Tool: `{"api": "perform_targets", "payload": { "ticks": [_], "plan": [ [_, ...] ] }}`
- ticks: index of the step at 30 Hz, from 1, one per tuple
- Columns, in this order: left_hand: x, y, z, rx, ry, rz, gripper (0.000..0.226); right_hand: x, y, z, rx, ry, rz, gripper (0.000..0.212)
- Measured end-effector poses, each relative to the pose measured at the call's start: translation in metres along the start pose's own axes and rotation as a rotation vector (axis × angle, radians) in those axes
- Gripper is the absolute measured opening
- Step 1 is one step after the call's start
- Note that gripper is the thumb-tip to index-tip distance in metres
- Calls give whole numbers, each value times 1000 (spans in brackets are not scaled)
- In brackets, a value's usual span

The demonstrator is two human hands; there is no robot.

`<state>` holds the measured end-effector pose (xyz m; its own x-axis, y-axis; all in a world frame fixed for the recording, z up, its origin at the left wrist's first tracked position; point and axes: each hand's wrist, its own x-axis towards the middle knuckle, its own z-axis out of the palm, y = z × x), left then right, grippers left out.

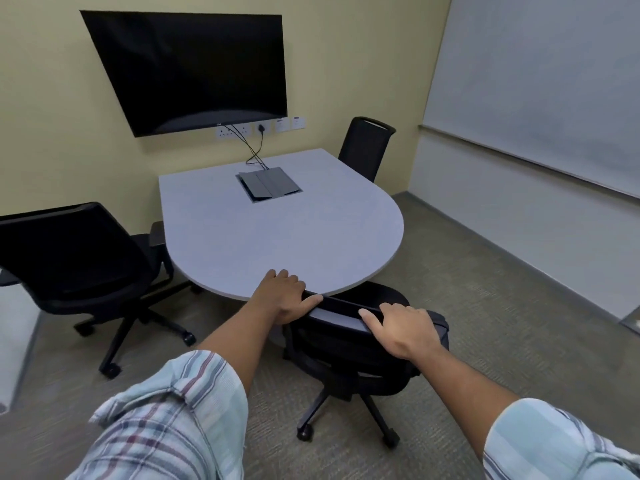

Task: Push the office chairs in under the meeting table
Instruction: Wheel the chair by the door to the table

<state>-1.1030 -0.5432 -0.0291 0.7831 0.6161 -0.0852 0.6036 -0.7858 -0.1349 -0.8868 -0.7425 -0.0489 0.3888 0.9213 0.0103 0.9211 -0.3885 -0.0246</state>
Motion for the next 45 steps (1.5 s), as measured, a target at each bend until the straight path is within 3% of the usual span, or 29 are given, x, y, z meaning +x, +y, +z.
{"api": "perform_targets", "payload": {
  "ticks": [7,11,15,21,25,29,33,45],
  "plan": [
    [9,11,11,-59,59,43,77,9,41,-1,-4,74,-67,66],
    [15,24,13,-118,110,14,76,21,60,-1,8,91,-125,60],
    [22,46,11,-152,119,-28,68,35,88,-4,18,87,-183,62],
    [29,84,6,-160,85,-84,75,50,137,-6,40,49,-281,66],
    [31,119,5,-177,118,-110,73,62,178,-5,48,38,-353,73],
    [35,148,3,-197,143,-171,74,74,208,-11,48,17,-424,63],
    [37,178,-1,-197,194,-204,71,89,235,-9,31,32,-482,72],
    [60,213,-3,-202,175,-329,76,127,271,-10,11,84,-589,86]
  ]
}}
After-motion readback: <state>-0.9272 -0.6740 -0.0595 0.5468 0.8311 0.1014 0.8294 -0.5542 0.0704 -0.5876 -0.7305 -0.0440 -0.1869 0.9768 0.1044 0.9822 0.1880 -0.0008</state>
